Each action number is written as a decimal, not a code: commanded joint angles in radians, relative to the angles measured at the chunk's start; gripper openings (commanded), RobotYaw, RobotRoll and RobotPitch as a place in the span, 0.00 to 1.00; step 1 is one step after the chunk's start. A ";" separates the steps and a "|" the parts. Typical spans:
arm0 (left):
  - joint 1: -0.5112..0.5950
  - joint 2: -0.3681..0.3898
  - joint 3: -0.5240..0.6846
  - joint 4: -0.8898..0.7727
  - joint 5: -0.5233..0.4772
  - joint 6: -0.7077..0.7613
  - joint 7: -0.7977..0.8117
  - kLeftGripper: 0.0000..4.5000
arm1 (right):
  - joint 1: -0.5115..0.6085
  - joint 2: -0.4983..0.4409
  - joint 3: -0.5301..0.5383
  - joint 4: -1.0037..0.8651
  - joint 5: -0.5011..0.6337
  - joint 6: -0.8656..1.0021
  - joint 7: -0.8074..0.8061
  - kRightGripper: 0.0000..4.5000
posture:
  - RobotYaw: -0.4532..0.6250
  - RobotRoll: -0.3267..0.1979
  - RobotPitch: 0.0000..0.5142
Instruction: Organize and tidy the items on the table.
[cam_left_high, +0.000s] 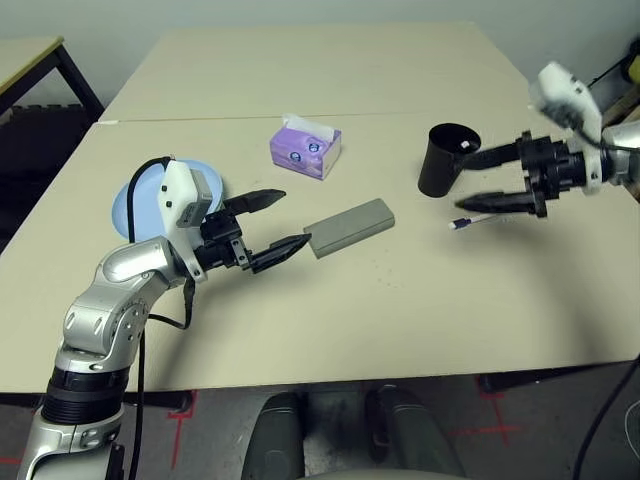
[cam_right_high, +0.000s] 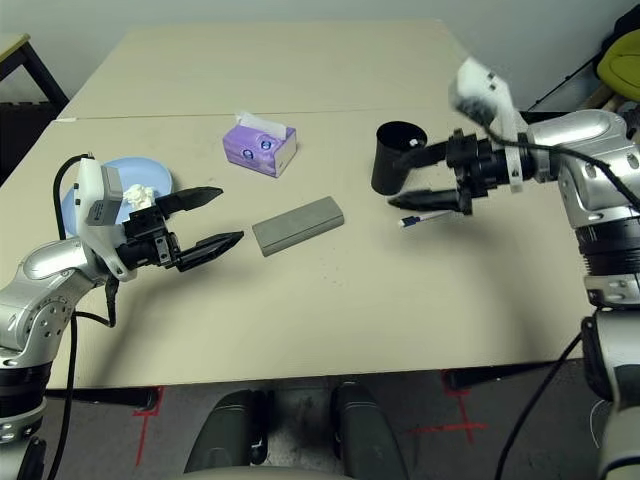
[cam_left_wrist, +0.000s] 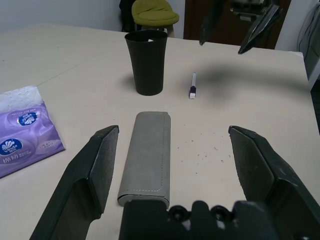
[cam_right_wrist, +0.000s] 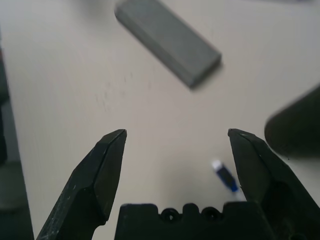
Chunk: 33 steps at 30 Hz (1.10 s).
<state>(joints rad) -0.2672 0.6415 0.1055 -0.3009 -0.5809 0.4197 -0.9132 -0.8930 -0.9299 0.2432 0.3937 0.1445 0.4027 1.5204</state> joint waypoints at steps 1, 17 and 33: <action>0.006 0.006 -0.004 -0.020 -0.001 0.008 0.002 1.00 | -0.076 0.028 0.079 0.178 -0.138 -0.125 -0.023 0.99 | 0.49 0.62 0.21; 0.034 0.012 0.007 -0.063 -0.007 0.020 0.022 1.00 | -0.334 0.219 0.240 0.728 -0.476 -0.549 -0.040 0.99 | 0.53 0.62 0.24; 0.074 0.029 0.023 -0.098 -0.024 0.044 0.025 1.00 | -0.420 0.306 0.286 0.854 -0.651 -0.716 -0.094 0.99 | 0.53 0.62 0.30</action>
<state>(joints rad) -0.2081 0.6575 0.1178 -0.3782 -0.5941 0.4559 -0.8848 -1.2998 -0.6300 0.5179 1.2296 -0.4912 -0.2961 1.4326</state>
